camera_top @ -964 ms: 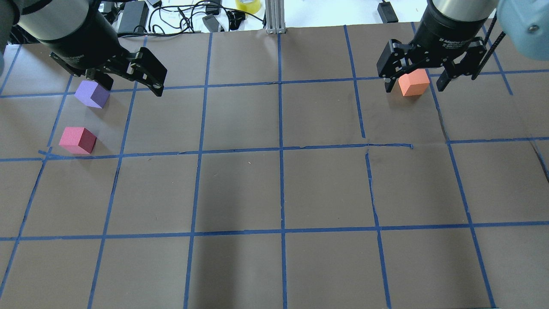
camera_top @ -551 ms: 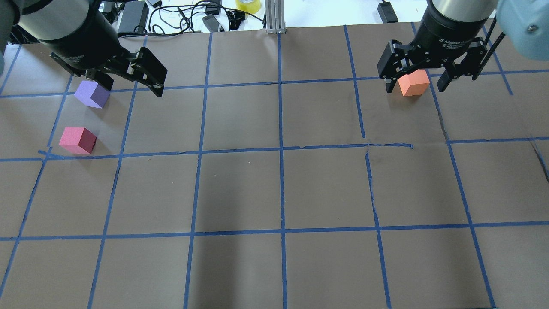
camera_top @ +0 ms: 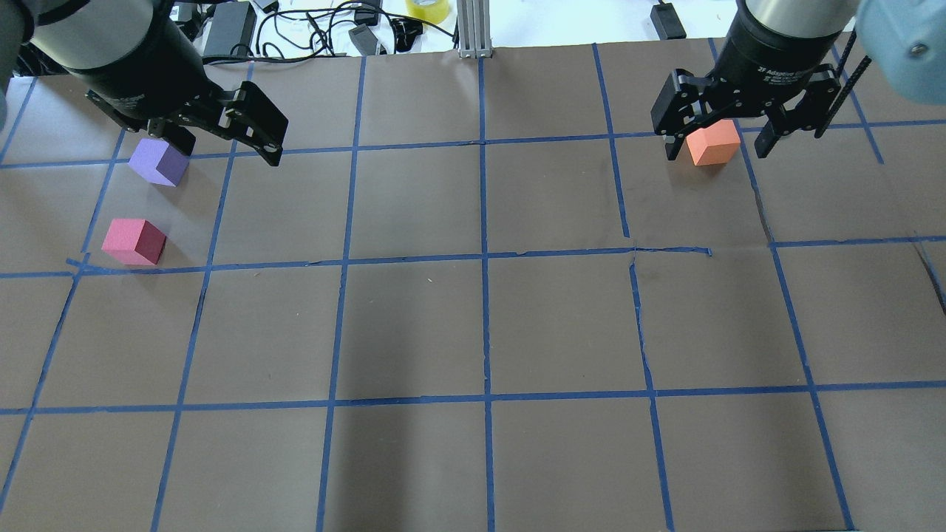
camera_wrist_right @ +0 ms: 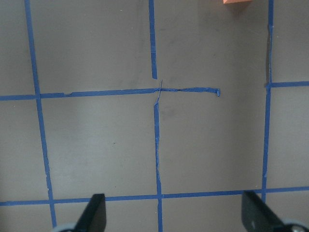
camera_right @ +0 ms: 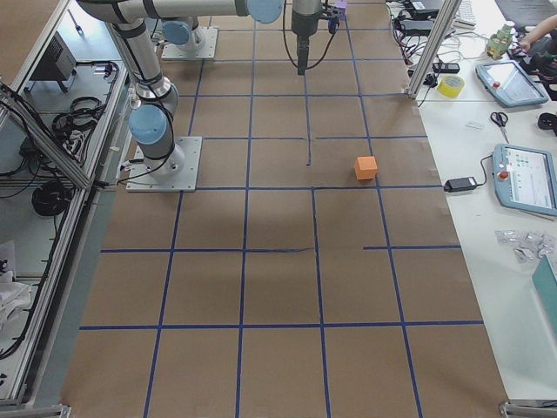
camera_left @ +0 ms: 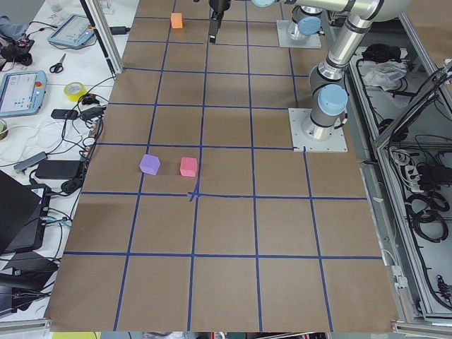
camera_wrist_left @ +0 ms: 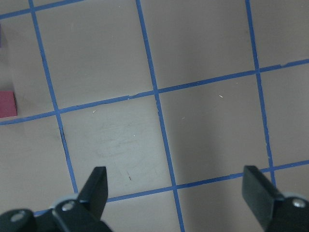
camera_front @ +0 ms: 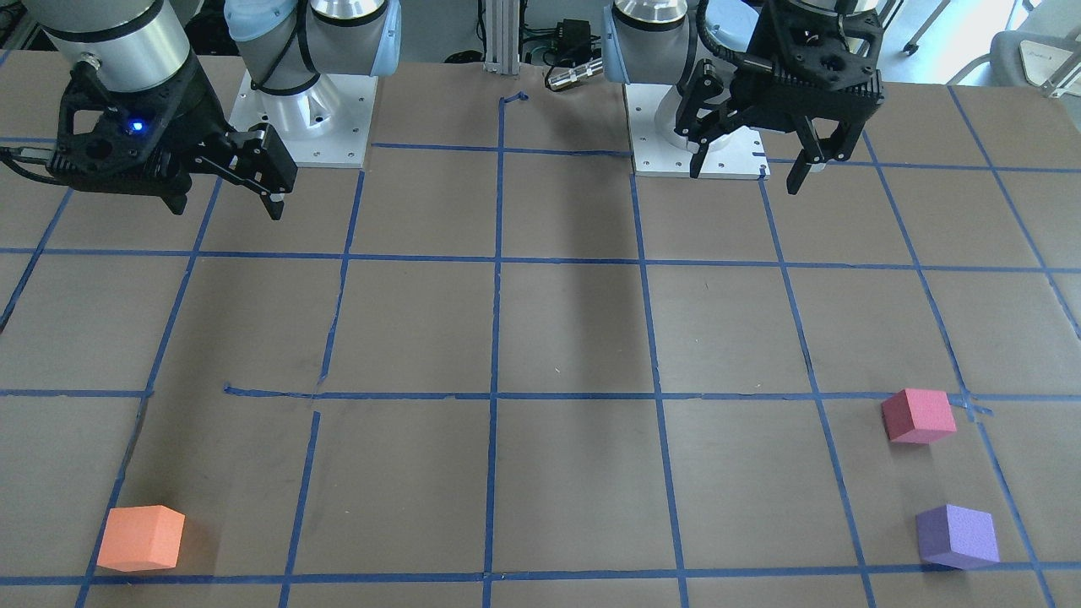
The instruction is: Arrange blocks in a line
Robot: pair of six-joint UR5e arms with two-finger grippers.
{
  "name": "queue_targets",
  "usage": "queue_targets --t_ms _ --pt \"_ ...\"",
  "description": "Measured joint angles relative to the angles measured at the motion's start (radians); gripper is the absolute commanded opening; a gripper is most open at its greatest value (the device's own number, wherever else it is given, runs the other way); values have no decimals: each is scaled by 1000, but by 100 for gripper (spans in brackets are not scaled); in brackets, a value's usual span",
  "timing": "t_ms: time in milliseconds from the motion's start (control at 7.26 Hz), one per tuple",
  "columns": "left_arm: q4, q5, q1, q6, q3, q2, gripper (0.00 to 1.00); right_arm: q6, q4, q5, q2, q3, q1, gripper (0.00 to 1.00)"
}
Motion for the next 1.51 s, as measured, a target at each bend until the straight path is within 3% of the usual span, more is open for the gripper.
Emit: queue_targets --t_ms 1515 --pt "0 0 0 0 0 -1 100 -9 -48 5 50 -1 -32 100"
